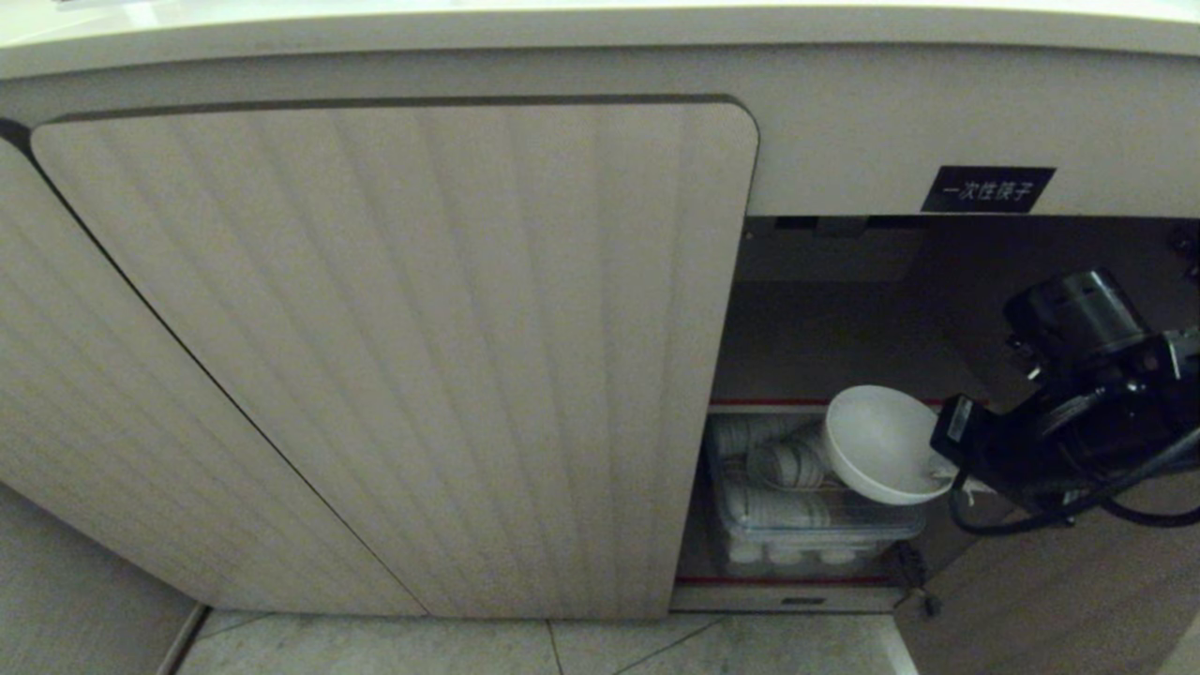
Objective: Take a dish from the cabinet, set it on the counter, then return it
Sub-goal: Put it back into the cabinet
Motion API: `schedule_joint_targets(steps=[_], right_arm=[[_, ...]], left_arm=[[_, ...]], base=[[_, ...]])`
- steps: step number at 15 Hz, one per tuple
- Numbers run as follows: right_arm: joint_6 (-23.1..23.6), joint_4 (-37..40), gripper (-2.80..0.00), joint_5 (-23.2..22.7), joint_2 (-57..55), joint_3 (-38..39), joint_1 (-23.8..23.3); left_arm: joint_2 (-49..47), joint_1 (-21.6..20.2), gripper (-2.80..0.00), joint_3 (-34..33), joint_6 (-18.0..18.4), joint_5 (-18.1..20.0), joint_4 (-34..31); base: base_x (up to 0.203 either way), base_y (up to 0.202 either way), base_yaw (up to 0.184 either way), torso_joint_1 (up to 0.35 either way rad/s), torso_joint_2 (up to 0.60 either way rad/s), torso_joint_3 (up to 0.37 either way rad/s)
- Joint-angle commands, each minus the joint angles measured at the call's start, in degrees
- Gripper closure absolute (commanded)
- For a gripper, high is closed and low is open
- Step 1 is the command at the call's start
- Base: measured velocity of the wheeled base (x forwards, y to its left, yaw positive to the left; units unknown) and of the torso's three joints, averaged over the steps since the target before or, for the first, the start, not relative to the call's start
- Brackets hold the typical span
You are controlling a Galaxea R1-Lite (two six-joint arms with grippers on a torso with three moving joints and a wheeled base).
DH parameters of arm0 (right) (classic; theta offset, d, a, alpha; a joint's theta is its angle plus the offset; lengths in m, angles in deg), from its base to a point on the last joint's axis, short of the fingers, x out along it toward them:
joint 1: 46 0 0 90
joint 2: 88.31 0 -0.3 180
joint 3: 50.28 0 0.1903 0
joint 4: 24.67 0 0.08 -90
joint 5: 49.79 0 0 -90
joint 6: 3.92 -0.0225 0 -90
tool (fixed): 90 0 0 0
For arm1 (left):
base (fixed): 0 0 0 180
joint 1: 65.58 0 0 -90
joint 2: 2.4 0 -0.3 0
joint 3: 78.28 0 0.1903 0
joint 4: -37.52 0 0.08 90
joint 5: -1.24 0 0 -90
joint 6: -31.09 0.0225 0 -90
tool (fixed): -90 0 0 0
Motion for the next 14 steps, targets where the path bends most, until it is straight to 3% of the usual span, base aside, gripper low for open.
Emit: schedule_joint_targets(steps=[1, 4, 6, 10, 14], right_arm=[[-1.3, -0.9, 0.00, 0.6, -1.3, -0.6, 0.0], [-3.6, -3.0, 0.00, 4.3, -2.9, -1.0, 0.1], [-6.5, -3.1, 0.00, 4.4, -3.1, -1.9, 0.0], [-7.5, -3.1, 0.00, 5.3, -3.9, -2.4, 0.0], [-13.4, -0.9, 0.00, 5.5, -6.4, -8.0, 0.0]], left_arm=[[0.0, 0.0, 0.00, -0.1, 0.0, 0.0, 0.0], [0.0, 0.0, 0.00, 0.0, 0.0, 0.0, 0.0], [0.0, 0.0, 0.00, 0.0, 0.0, 0.0, 0.0], [0.0, 0.0, 0.00, -0.1, 0.0, 0.0, 0.0], [0.0, 0.0, 0.00, -0.1, 0.0, 0.0, 0.0]], base=[[0.000, 0.000, 0.000, 0.000, 0.00, 0.000], [0.000, 0.000, 0.000, 0.000, 0.00, 0.000], [0.000, 0.000, 0.000, 0.000, 0.00, 0.000], [0.000, 0.000, 0.000, 0.000, 0.00, 0.000], [0.000, 0.000, 0.000, 0.000, 0.00, 0.000]])
